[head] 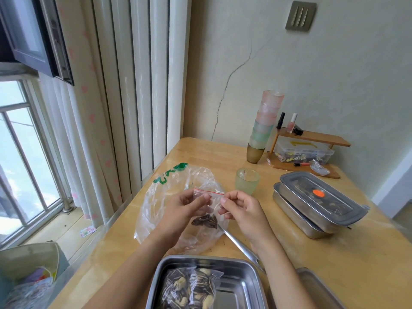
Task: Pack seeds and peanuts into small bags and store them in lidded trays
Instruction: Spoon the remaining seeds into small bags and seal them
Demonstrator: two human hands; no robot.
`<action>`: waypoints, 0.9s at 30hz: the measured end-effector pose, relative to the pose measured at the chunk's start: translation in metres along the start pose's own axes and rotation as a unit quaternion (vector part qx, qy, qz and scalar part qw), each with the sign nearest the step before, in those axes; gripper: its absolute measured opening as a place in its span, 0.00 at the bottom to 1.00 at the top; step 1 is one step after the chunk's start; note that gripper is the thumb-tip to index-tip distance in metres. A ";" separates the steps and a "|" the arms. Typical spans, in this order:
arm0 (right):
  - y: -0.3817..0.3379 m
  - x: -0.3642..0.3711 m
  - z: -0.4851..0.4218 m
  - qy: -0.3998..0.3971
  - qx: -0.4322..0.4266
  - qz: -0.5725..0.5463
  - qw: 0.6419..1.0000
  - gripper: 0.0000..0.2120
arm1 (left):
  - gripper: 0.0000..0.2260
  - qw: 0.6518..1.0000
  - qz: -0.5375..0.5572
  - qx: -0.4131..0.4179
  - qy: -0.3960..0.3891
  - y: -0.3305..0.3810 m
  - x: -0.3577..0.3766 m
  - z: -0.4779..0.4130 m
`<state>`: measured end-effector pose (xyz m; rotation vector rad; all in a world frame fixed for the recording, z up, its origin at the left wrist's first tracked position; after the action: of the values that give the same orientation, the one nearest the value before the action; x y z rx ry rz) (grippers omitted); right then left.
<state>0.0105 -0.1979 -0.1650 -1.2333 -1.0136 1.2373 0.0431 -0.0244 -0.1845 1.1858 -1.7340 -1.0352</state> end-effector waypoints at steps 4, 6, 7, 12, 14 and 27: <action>0.000 0.001 0.000 -0.003 -0.007 -0.004 1.000 0.04 | 0.12 1.000 0.000 -0.002 -0.004 0.002 0.004 0.001; 0.001 0.002 -0.001 -0.006 -0.009 -0.003 1.000 0.04 | 0.12 1.000 0.003 -0.005 -0.004 0.002 0.005 0.002; 0.001 0.002 -0.001 -0.007 -0.010 -0.004 1.000 0.04 | 0.13 1.000 0.006 -0.006 -0.004 0.003 0.005 0.002; 0.000 0.002 -0.001 -0.003 -0.017 -0.005 1.000 0.04 | 0.12 1.000 0.003 -0.008 -0.001 0.002 0.005 0.002; 0.000 0.003 0.000 -0.003 -0.023 -0.006 1.000 0.04 | 0.12 1.000 0.002 -0.011 -0.001 0.003 0.006 0.002; -0.001 0.010 0.002 -0.017 -0.034 0.001 0.999 0.04 | 0.07 1.000 -0.007 -0.005 0.006 0.005 0.005 0.003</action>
<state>0.0098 -0.1876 -0.1645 -1.2697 -1.0864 1.2373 0.0374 -0.0273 -0.1798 1.1983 -1.7113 -1.0411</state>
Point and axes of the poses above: each hand's wrist, its own z-axis away from the middle knuckle, its own x-axis out of the palm, y = z × x, the point moved 5 cm from there along -z, towards the middle knuckle, and after that the axes turned 13 degrees about x, right-handed, at the moved point
